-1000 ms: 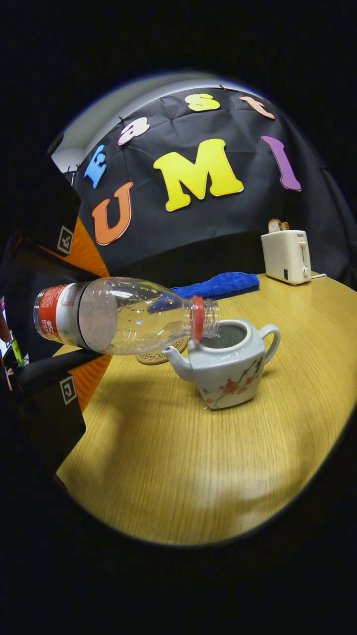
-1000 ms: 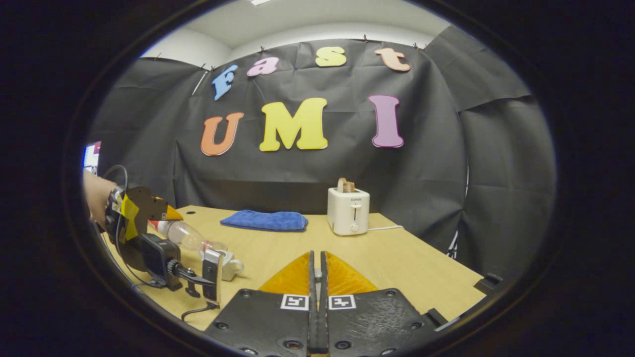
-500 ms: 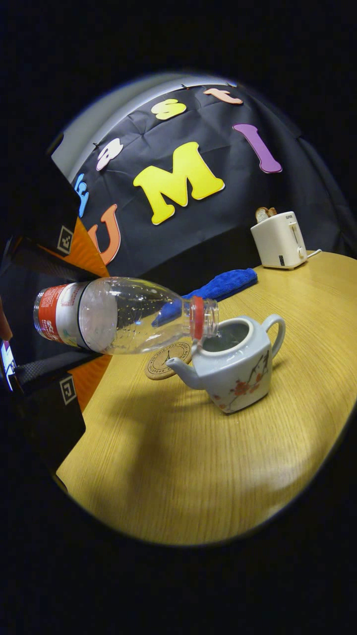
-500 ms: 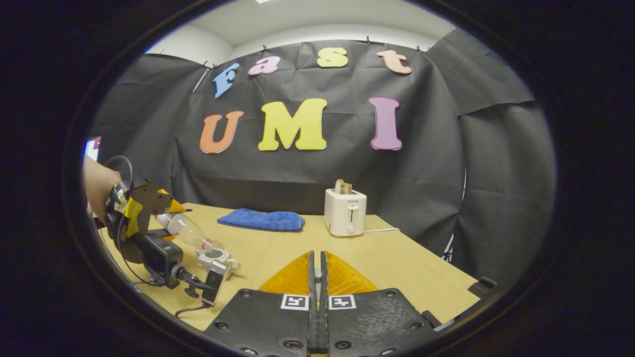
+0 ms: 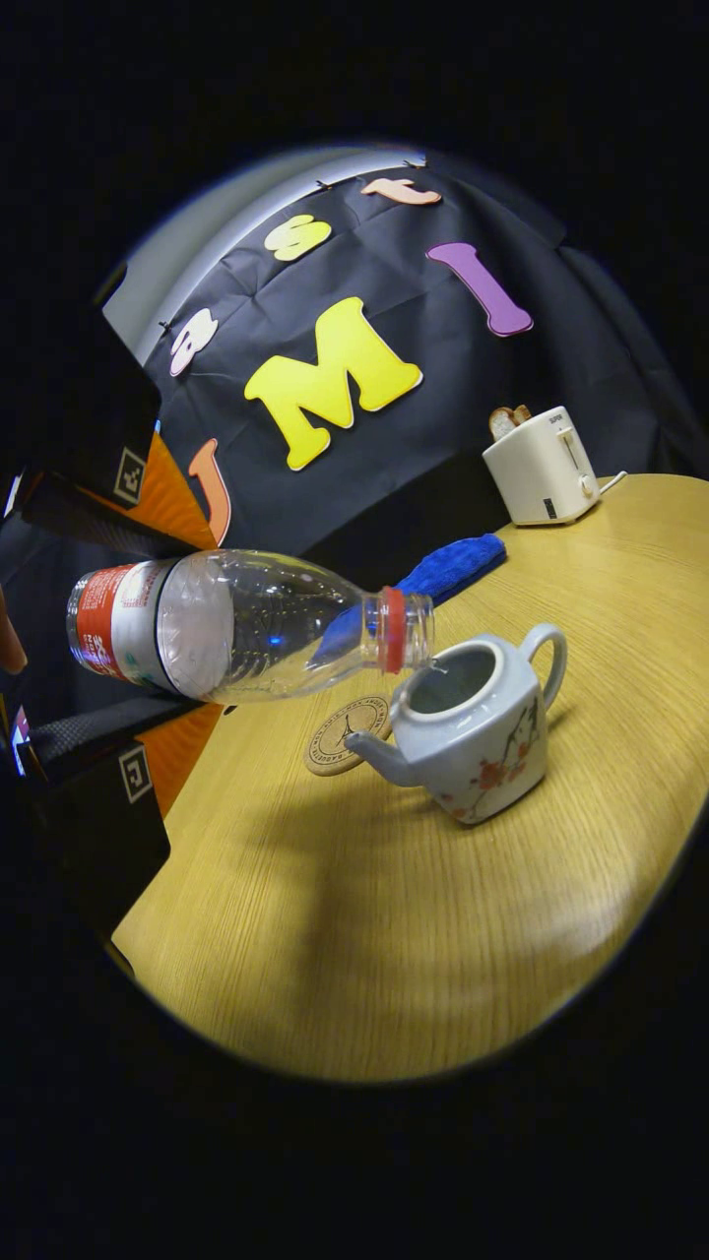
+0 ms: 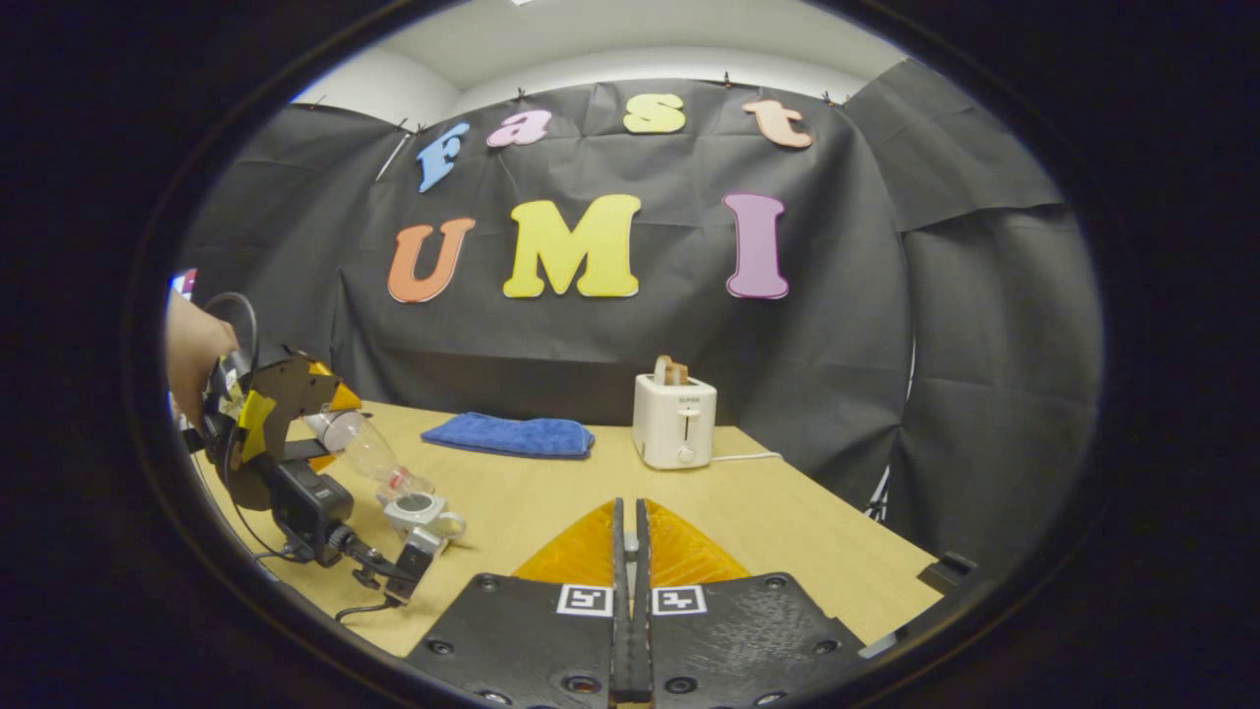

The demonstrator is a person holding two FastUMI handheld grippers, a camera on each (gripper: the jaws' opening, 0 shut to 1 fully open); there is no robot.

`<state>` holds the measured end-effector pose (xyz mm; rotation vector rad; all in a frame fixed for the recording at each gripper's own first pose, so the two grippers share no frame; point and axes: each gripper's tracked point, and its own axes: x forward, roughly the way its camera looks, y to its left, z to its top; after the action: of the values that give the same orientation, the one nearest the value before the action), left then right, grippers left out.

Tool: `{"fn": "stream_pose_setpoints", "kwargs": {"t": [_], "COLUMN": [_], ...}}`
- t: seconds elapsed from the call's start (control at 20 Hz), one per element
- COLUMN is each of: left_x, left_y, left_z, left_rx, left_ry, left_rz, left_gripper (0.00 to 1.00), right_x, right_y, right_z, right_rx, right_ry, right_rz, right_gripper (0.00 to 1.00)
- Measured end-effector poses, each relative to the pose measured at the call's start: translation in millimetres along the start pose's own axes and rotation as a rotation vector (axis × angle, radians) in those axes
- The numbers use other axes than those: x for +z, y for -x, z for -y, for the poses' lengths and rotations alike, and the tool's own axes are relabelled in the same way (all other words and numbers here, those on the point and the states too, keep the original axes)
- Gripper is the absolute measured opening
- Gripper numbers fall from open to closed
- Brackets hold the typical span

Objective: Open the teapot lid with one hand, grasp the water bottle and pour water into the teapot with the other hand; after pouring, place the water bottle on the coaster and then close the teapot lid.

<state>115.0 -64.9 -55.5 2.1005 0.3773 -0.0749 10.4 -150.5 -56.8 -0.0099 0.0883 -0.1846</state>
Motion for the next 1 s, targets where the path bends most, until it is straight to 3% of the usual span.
{"fn": "stream_pose_setpoints", "kwargs": {"t": [0.05,0.1,0.65,0.9,1.0], "left_x": [0,0,2,4,2], "left_y": [-2,-2,2,-1,1], "left_z": [-4,-7,-14,-18,-14], "left_rx": [0.007,0.01,0.039,0.053,0.052], "left_ry": [-0.014,-0.023,-0.107,-0.097,-0.021], "left_rz": [-0.002,-0.002,-0.024,-0.001,0.016], "left_gripper": [0.69,0.73,0.74,0.73,0.73], "right_x": [0,-1,-4,-6,-6], "right_y": [1,0,0,0,1], "right_z": [0,1,3,-1,-2], "right_rx": [0.0,-0.002,-0.012,-0.005,-0.006], "right_ry": [0.0,0.0,0.009,0.014,0.019], "right_rz": [-0.003,-0.003,-0.014,-0.023,-0.02], "right_gripper": [0.0,0.0,0.0,0.0,0.0]}}
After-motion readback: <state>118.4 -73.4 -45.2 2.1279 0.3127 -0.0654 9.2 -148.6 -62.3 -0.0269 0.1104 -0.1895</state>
